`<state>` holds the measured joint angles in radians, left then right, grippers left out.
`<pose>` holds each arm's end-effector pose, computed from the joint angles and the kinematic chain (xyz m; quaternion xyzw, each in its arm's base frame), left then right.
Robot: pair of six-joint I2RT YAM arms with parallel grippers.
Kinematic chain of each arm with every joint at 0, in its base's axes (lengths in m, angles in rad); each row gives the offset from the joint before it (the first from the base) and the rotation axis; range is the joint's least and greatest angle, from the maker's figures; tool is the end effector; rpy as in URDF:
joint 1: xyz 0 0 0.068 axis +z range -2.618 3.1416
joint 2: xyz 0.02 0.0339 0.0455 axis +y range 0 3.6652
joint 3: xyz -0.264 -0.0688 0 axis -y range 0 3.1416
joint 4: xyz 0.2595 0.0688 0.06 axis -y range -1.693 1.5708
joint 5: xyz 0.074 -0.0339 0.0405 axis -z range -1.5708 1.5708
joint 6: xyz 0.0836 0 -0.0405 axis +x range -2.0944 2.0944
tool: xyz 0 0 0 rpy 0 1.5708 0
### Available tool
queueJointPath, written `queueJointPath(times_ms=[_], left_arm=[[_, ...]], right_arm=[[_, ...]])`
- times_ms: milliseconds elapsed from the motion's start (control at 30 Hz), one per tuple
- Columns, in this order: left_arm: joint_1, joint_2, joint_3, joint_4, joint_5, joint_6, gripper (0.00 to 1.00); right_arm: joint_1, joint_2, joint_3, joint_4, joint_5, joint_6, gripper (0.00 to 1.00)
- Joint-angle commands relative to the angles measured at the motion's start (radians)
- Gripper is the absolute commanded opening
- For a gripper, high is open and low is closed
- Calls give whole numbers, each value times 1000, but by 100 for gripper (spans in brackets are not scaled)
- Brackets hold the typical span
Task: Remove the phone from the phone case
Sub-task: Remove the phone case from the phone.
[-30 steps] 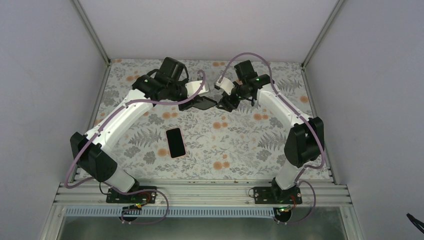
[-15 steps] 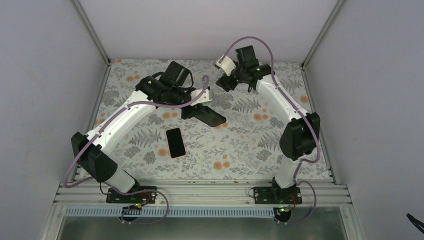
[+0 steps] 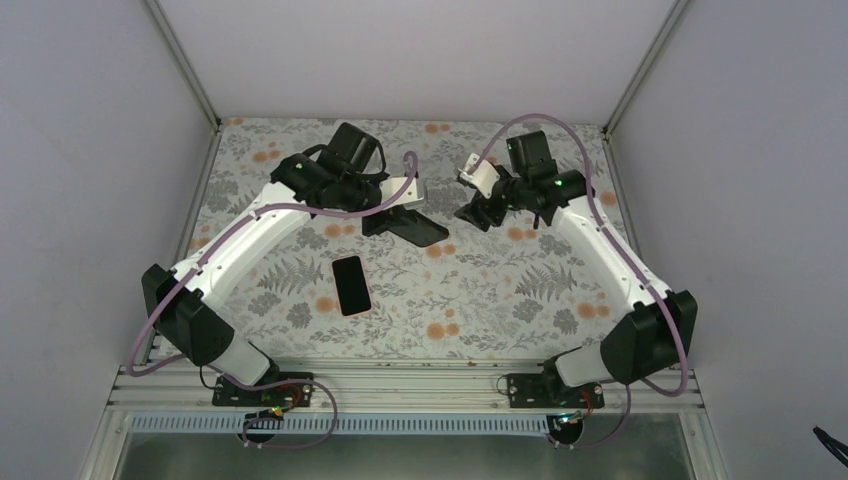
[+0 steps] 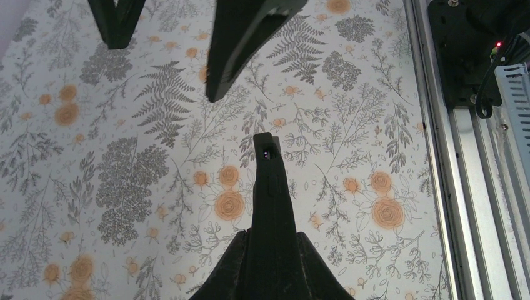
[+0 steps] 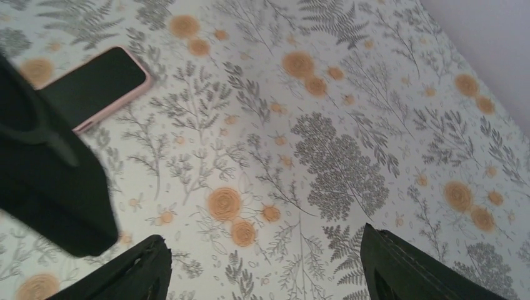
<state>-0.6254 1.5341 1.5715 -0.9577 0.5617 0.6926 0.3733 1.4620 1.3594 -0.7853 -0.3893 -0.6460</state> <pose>0.2618 -0.2440 0.3318 0.6275 0.6656 -0.2522 0.3157 0.3154 0.1576 0.2916 -0.5076 0.7754 0.1359 0.3503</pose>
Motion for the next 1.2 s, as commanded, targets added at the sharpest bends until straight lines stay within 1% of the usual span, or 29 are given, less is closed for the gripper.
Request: queueJointPath(times_ms=[0, 200, 367, 700, 833, 1000, 1167], left_arm=[[2, -9, 14, 60, 23, 1, 2], [3, -2, 33, 60, 14, 0, 2], [3, 5, 41, 56, 17, -5, 2], [3, 6, 41, 62, 15, -11, 2], [3, 16, 54, 56, 28, -14, 2], [1, 18, 58, 43, 39, -6, 2], [1, 9, 45, 43, 40, -5, 2]], right_arm=[[16, -39, -62, -32, -74, -36, 78], [27, -40, -111, -42, -85, -31, 74], [29, -60, -146, -12, -100, -23, 74], [38, -31, -119, 2, -132, -11, 74], [41, -19, -108, 32, -131, 8, 73], [41, -12, -110, 81, -88, 17, 72], [41, 5, -88, 93, -68, 12, 72]])
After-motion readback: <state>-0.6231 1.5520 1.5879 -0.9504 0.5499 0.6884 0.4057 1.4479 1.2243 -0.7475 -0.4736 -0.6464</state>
